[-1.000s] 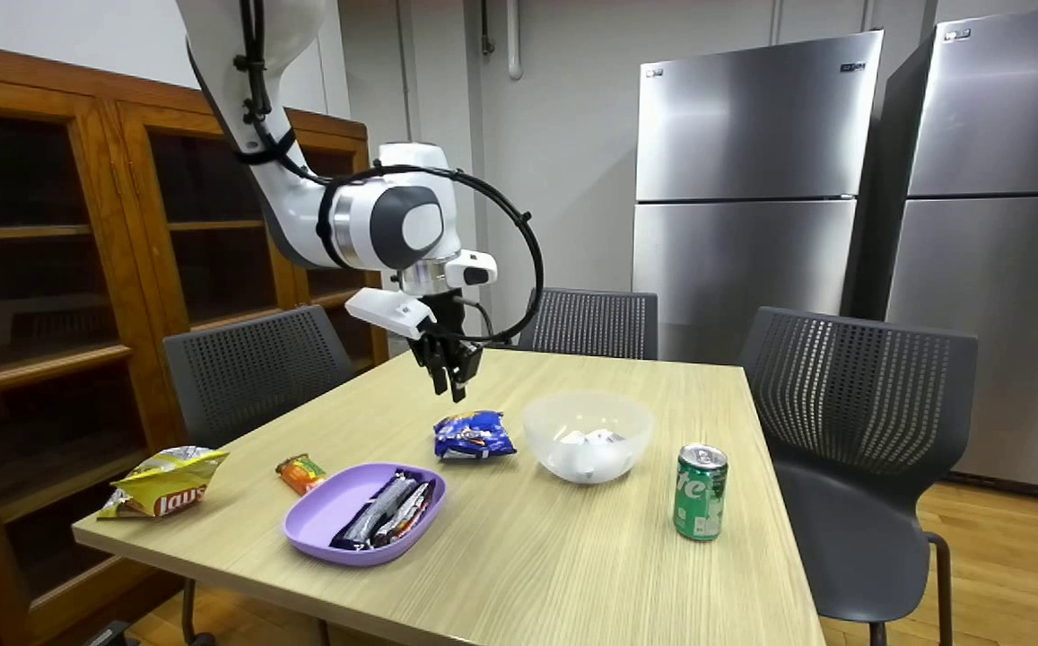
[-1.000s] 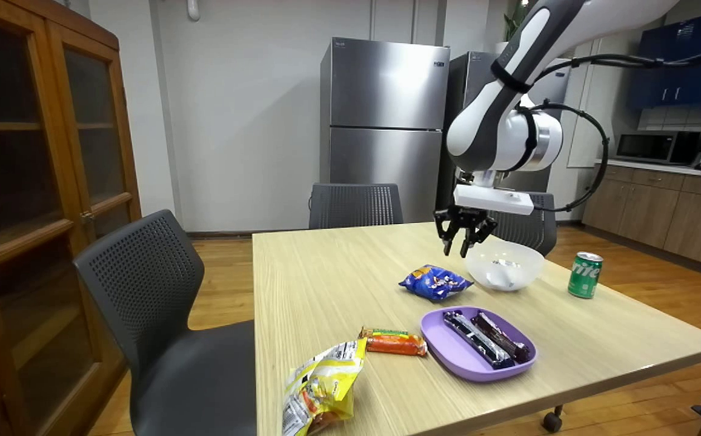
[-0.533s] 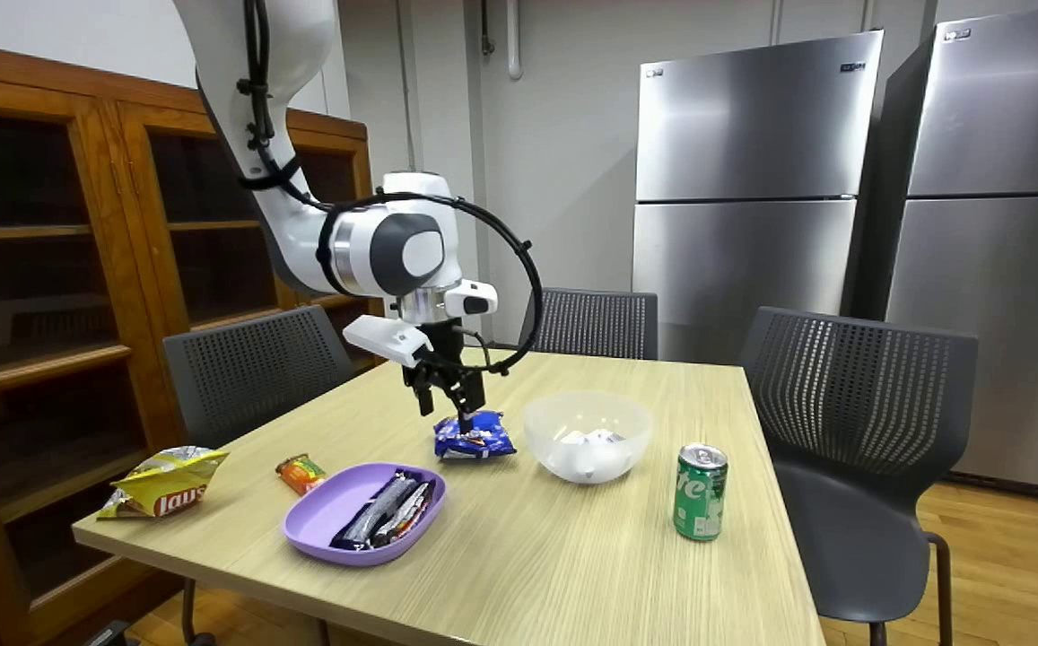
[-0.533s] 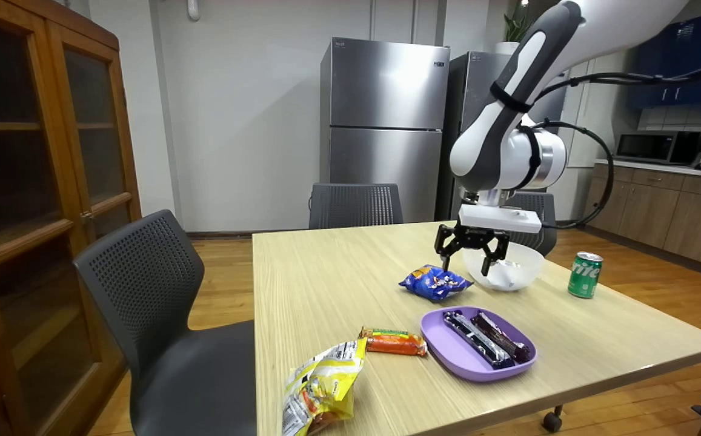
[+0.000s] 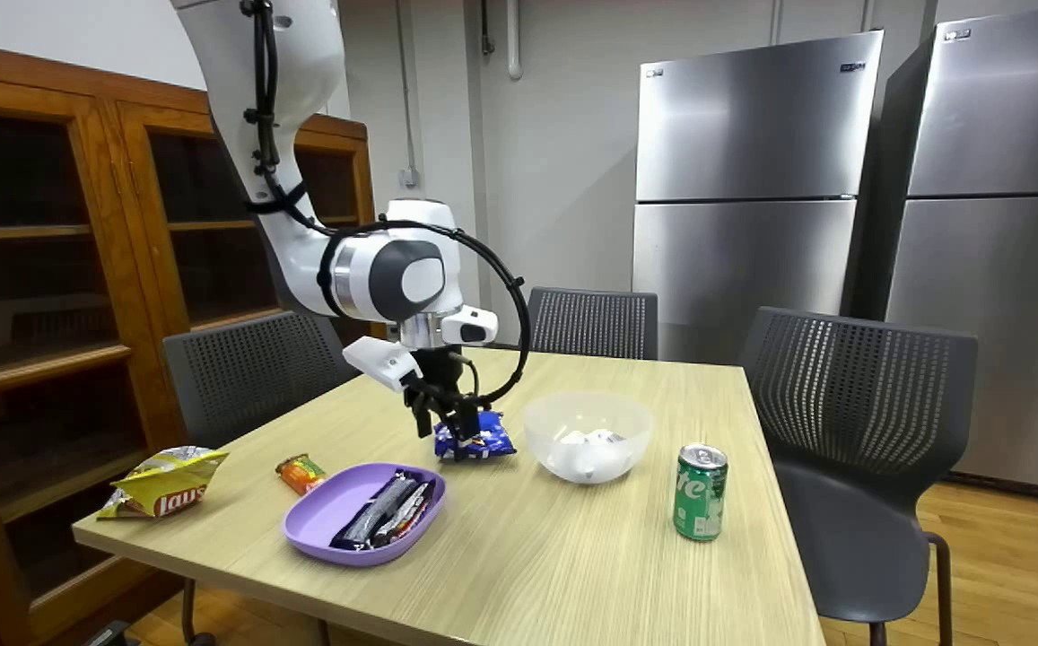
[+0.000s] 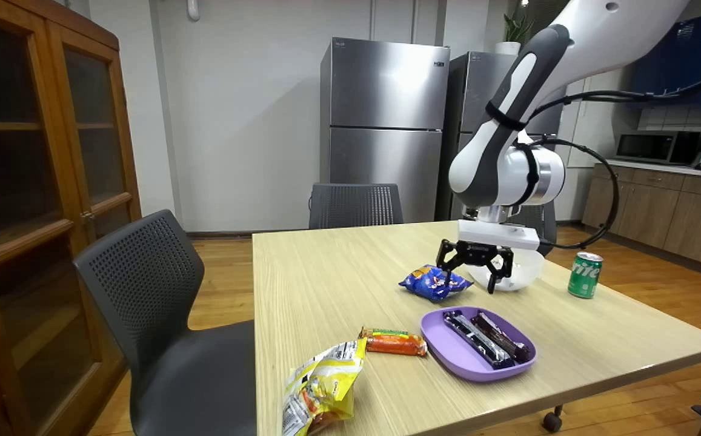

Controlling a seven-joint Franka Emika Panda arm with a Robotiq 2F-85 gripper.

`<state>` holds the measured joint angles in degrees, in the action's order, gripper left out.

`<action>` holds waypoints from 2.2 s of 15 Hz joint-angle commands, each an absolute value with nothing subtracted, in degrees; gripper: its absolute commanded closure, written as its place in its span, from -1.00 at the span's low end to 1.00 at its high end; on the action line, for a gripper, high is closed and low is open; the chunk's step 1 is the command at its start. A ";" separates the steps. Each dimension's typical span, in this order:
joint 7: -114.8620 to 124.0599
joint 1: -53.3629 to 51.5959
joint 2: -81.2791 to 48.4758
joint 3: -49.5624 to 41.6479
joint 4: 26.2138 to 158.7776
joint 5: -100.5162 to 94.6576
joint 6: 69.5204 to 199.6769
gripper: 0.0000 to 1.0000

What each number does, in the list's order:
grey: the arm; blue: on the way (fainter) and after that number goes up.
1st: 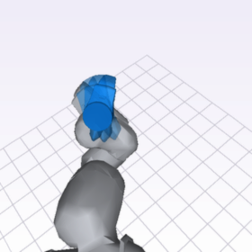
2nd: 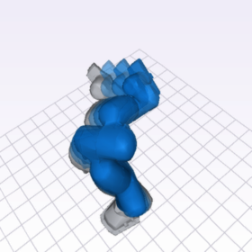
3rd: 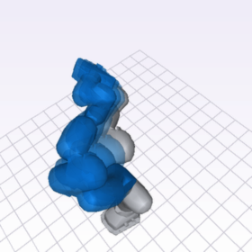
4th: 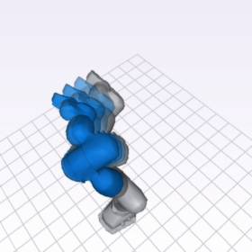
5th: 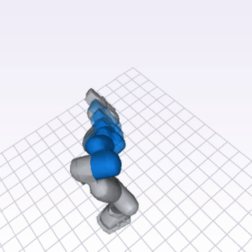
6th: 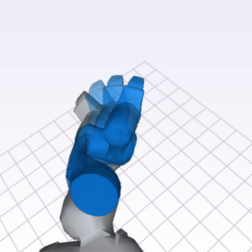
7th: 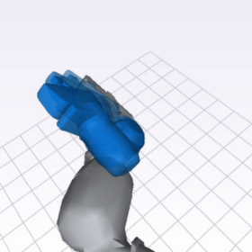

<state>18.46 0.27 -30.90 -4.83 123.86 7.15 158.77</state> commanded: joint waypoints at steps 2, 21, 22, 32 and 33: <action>22.37 -1.28 -32.37 -6.16 122.05 8.91 158.14 -1.00; 30.53 -2.76 -39.75 -7.43 113.70 13.15 157.51 -1.00; 30.71 -2.87 -39.98 -7.57 113.37 13.11 157.39 -1.00; 31.77 -2.77 -41.00 -7.68 112.16 13.83 157.25 -1.00; 32.12 -2.69 -41.03 -7.72 112.01 14.13 156.71 -1.00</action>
<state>30.61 -1.83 -40.67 -6.93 113.48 12.44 158.76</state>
